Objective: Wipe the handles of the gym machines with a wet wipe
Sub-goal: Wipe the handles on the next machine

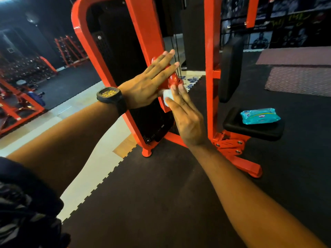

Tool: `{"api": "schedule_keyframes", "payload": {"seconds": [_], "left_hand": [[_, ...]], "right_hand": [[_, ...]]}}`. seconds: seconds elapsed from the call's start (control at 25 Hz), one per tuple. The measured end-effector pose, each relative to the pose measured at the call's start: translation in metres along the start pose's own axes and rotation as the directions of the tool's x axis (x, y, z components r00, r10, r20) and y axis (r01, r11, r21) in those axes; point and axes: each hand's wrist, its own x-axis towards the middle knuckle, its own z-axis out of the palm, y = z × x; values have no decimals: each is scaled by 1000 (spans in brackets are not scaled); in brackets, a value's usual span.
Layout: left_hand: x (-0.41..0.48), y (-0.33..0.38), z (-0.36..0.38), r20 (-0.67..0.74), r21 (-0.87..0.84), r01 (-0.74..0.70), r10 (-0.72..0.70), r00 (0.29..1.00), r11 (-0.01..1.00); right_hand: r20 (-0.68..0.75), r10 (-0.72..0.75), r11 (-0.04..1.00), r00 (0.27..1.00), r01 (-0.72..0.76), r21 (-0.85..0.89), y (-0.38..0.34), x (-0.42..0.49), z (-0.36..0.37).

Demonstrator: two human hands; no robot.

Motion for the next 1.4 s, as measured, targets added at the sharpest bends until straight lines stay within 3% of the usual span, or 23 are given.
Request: {"api": "schedule_keyframes", "payload": {"seconds": [0.2, 0.4, 0.52, 0.64, 0.76, 1.04, 1.16, 1.24, 1.4], "left_hand": [[2, -16, 9, -40, -24, -90, 89, 995, 996], [10, -18, 17, -82, -77, -107, 101, 992, 991], [20, -15, 23, -132, -104, -129, 115, 985, 986], [25, -11, 26, -151, -120, -139, 120, 981, 983], [27, -6, 28, -178, -131, -121, 97, 979, 984], [23, -1, 29, -204, -149, -94, 62, 977, 984], [24, 0, 29, -187, -146, -80, 52, 981, 986], [24, -1, 30, -190, -136, -77, 50, 980, 988], [26, 2, 30, -204, -162, -64, 30, 978, 985]], "right_hand": [[10, -11, 986, 1000, 13, -164, 4, -17, 0], [45, -20, 977, 999, 30, -212, 14, -27, -7], [-78, 189, 971, 979, -198, -136, 14, -34, -2], [-181, 512, 858, 840, -509, 67, -4, -37, 6], [-231, 622, 783, 748, -600, 165, 8, -5, 0], [126, 735, 593, 666, -722, 358, 39, 23, -8], [242, 778, 495, 579, -803, 332, 44, 17, -8], [213, 787, 479, 579, -792, 380, 40, 13, -8], [2, 745, 602, 668, -673, 428, 27, 6, -4]]}}
